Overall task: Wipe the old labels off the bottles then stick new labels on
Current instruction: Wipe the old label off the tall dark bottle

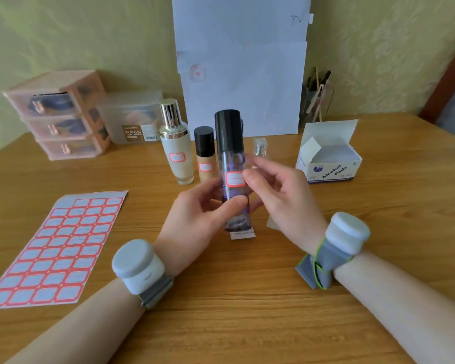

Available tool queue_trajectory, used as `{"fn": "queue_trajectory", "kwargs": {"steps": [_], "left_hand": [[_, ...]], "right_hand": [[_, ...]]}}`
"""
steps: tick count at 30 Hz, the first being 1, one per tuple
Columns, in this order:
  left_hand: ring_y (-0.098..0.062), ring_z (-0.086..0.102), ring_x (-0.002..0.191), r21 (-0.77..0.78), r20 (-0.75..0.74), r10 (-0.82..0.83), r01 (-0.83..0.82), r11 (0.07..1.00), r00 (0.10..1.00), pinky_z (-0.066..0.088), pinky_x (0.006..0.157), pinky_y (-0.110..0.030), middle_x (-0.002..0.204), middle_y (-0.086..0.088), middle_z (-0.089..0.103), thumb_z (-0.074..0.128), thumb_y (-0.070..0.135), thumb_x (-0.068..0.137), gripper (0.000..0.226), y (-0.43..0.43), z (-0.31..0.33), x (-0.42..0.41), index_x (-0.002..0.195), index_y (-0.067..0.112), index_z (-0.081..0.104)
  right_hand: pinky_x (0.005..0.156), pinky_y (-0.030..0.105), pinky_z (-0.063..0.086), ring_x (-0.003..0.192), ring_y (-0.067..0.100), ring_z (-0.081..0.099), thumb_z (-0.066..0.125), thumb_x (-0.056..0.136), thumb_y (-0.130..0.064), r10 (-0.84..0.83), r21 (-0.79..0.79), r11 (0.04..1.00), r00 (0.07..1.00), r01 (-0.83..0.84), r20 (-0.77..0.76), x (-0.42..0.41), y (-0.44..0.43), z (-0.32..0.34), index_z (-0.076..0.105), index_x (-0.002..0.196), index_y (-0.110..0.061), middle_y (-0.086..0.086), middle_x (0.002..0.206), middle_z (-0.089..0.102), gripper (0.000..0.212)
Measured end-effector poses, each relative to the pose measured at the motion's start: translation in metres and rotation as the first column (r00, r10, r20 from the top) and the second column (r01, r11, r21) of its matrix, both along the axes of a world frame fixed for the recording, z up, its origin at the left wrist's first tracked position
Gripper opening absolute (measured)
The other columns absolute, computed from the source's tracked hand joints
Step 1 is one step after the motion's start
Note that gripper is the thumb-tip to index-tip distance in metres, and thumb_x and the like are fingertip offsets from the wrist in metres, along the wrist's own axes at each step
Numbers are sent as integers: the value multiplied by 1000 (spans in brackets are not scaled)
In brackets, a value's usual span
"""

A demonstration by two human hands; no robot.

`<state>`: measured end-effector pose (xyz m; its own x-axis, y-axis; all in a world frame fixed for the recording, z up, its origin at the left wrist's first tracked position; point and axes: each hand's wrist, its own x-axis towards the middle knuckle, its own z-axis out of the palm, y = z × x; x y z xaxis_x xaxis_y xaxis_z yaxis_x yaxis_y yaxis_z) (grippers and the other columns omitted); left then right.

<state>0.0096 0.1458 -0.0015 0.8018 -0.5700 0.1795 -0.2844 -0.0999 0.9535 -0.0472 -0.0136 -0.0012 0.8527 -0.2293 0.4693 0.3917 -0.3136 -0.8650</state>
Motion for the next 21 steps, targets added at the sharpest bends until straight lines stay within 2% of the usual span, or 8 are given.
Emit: {"fn": "queue_trajectory", "kwargs": {"steps": [2,4,6,8,12,16,21], "left_hand": [[-21,75,89,13,9,25,-25,1000,1000,61,83,-46,100,1,77,74,43,76,36,0,-1,-1,110,33,68],[-19,76,83,20,23,54,-55,998,998,62,78,-45,98,1,76,76,47,73,40,-1,-3,-2,110,35,67],[-16,76,80,42,52,55,-57,997,997,62,79,-43,100,4,76,80,39,78,38,0,-5,-1,113,36,68],[-12,76,89,49,56,13,-16,999,998,61,85,-41,107,8,76,82,24,82,41,0,-6,-2,119,35,67],[-10,75,98,36,32,-6,5,999,999,59,91,-38,107,6,78,81,14,82,54,-1,-7,-3,130,28,62],[-7,76,90,67,65,54,-59,996,996,62,85,-36,104,4,77,83,27,72,66,0,-7,-4,133,22,58],[-2,75,87,114,127,56,-71,991,990,62,80,-28,104,6,75,83,28,72,68,-1,-7,-6,134,20,56]], "right_hand": [[67,30,62,95,6,71,61,97,-24,-76,-36,996,997,76,-7,-2,1,-1,61,131,-26,-8,108,74,34],[70,30,62,93,1,71,71,90,-31,-162,-81,984,987,161,-8,-3,3,-1,62,130,-28,-17,108,71,41],[68,24,61,88,-2,70,76,84,-35,-184,-118,976,983,185,19,-4,5,0,60,130,-33,-27,104,70,49],[65,20,60,86,-3,70,78,82,-35,-192,-138,971,980,198,55,-6,7,1,59,129,-34,-30,100,69,51],[61,24,61,86,-2,71,80,79,-29,-246,-183,948,965,260,93,-5,7,0,61,110,-25,-16,100,73,36],[57,25,60,84,-3,70,73,79,-34,-261,-303,908,957,289,130,-7,10,1,53,91,-30,-12,87,73,23],[53,30,59,71,8,69,61,81,-41,-278,-469,827,951,310,139,-9,10,5,49,89,-31,-7,75,68,17]]}}
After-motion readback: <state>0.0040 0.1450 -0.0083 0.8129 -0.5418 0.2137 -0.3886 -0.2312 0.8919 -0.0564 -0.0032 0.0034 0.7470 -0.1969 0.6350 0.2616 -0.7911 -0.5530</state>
